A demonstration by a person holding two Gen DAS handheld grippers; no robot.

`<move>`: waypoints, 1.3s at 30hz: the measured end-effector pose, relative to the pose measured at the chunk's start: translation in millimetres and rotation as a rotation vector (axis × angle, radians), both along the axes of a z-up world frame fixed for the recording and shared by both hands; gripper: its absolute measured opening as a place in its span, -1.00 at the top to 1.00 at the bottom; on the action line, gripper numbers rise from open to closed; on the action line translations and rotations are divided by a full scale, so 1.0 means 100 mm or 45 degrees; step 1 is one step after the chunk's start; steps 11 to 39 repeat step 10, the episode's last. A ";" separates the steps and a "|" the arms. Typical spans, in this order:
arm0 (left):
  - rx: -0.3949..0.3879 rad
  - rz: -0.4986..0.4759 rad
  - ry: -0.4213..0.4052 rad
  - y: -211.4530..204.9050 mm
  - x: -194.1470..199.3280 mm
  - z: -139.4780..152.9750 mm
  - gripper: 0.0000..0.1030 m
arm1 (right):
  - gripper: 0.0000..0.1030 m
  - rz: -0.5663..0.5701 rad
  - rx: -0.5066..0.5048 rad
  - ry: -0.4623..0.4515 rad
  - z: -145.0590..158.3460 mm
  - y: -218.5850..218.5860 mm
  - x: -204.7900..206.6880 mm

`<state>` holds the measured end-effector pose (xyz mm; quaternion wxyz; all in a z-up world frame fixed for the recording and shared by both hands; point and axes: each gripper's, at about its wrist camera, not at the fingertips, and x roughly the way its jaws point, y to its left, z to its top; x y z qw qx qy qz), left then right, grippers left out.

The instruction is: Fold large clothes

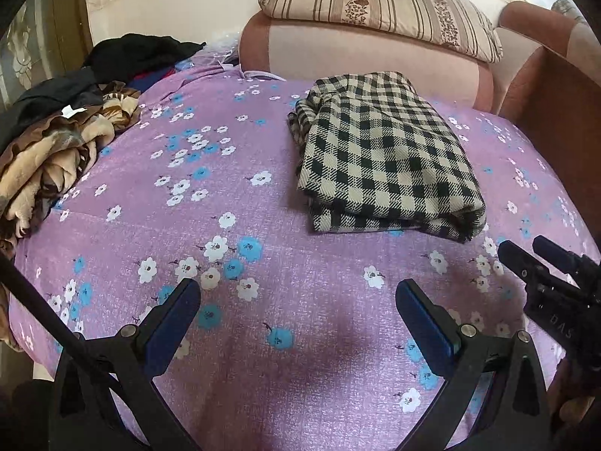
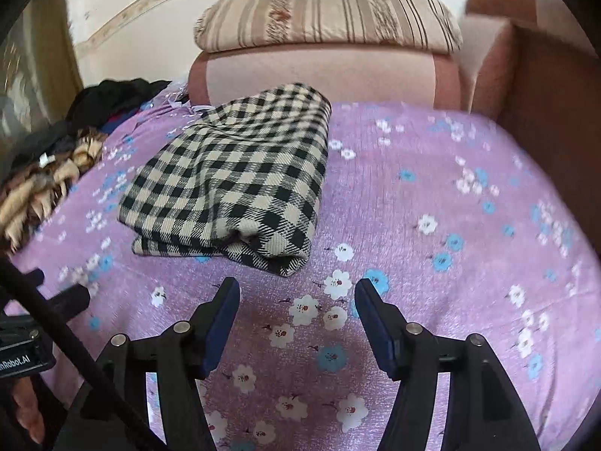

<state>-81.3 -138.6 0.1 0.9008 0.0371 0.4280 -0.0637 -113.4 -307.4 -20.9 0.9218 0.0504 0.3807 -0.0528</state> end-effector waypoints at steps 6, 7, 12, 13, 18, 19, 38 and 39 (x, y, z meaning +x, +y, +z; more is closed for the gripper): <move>0.022 -0.026 0.002 -0.01 0.02 -0.08 -1.00 | -0.45 0.036 -0.099 -0.022 -0.02 0.21 -0.01; 0.028 -0.028 0.001 0.00 0.03 -0.08 -1.00 | -0.48 0.041 -0.108 -0.026 -0.03 0.23 0.00; 0.018 -0.017 0.015 0.02 0.07 -0.11 -1.00 | -0.51 0.059 -0.130 -0.019 -0.06 0.29 0.02; 0.018 -0.017 0.015 0.02 0.07 -0.11 -1.00 | -0.51 0.059 -0.130 -0.019 -0.06 0.29 0.02; 0.018 -0.017 0.015 0.02 0.07 -0.11 -1.00 | -0.51 0.059 -0.130 -0.019 -0.06 0.29 0.02; 0.018 -0.017 0.015 0.02 0.07 -0.11 -1.00 | -0.51 0.059 -0.130 -0.019 -0.06 0.29 0.02; 0.018 -0.017 0.015 0.02 0.07 -0.11 -1.00 | -0.51 0.059 -0.130 -0.019 -0.06 0.29 0.02; 0.018 -0.017 0.015 0.02 0.07 -0.11 -1.00 | -0.51 0.059 -0.130 -0.019 -0.06 0.29 0.02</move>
